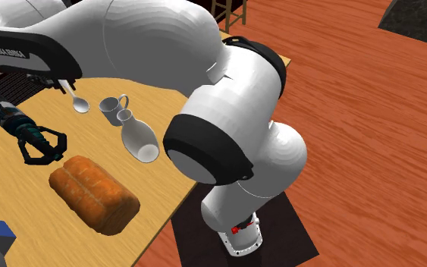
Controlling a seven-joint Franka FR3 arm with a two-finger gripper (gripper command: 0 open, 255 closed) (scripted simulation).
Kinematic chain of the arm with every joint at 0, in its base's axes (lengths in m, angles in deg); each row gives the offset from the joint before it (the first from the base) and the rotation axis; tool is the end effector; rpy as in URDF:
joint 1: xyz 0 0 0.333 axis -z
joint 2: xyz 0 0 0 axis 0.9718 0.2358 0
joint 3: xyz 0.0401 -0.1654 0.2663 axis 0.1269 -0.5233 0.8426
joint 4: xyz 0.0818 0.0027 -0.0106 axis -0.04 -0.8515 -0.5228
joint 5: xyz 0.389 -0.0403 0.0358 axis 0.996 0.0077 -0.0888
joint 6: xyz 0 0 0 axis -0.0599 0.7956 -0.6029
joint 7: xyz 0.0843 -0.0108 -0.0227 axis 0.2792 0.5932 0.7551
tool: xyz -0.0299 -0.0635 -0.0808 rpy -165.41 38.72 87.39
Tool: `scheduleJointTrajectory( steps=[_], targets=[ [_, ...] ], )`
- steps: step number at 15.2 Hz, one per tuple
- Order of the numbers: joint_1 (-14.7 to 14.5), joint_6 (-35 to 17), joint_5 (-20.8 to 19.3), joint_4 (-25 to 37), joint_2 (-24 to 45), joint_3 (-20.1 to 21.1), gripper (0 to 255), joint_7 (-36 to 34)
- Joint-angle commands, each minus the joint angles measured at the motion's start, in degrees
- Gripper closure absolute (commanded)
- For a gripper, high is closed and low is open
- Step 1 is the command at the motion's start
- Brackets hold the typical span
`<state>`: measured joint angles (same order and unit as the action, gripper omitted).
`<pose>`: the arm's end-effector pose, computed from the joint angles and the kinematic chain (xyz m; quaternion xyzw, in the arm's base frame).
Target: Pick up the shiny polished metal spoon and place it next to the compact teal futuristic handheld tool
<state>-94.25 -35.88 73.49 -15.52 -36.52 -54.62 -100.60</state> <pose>0.4303 0.3679 0.5922 -0.9738 -0.1888 -0.0980 0.0810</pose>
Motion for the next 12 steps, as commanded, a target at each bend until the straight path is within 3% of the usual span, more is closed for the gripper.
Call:
scheduleJointTrajectory(
  steps=[1,12],
  targets=[
    [0.0,-1.7,0.2,-1.9,-0.2,0.0,255,0.2],
    [-0.2,-10.1,0.2,-9.8,0.3,0.2,255,0.5]
  ],
)
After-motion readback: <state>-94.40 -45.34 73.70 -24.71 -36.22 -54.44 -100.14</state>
